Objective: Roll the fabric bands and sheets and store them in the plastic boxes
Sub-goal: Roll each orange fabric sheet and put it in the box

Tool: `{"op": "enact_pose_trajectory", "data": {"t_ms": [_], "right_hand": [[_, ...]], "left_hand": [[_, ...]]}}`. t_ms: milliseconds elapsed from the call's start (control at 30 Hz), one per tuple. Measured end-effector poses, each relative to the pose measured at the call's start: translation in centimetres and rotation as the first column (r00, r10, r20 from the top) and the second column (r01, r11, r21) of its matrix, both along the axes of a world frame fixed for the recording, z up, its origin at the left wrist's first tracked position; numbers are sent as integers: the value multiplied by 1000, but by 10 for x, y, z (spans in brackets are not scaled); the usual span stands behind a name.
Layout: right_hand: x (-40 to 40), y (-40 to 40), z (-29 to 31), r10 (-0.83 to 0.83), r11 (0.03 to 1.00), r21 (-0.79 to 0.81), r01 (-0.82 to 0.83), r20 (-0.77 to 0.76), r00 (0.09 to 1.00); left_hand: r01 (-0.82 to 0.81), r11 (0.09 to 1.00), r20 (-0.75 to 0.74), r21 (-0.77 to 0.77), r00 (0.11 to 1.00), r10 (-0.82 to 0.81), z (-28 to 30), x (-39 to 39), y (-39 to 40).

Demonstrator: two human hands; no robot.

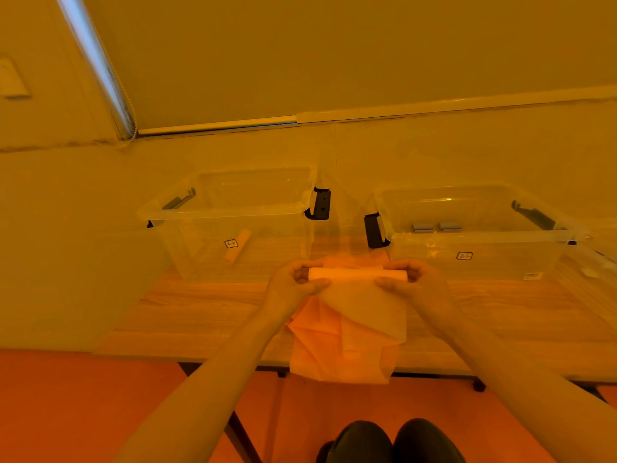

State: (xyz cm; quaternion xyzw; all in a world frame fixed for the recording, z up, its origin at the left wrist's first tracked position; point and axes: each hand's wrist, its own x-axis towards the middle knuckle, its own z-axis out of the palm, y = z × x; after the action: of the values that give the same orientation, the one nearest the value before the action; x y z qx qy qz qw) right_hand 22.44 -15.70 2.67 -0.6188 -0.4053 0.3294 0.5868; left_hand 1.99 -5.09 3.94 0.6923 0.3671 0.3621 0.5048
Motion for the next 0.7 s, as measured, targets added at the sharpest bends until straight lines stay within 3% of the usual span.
{"op": "enact_pose_trajectory", "data": {"t_ms": [267, 500, 700], "right_hand": [[-1, 2, 1, 23, 999, -23, -23, -16, 1000], [-3, 3, -2, -29, 1000, -11, 30, 78, 997], [-2, 3, -3, -47, 999, -16, 48, 84, 995]], "left_hand": [[-65, 998, 33, -12, 997, 65, -6, 0, 1], [2, 1000, -46, 28, 999, -1, 2, 0, -4], [12, 1000, -13, -9, 1000, -12, 0, 0, -4]]}}
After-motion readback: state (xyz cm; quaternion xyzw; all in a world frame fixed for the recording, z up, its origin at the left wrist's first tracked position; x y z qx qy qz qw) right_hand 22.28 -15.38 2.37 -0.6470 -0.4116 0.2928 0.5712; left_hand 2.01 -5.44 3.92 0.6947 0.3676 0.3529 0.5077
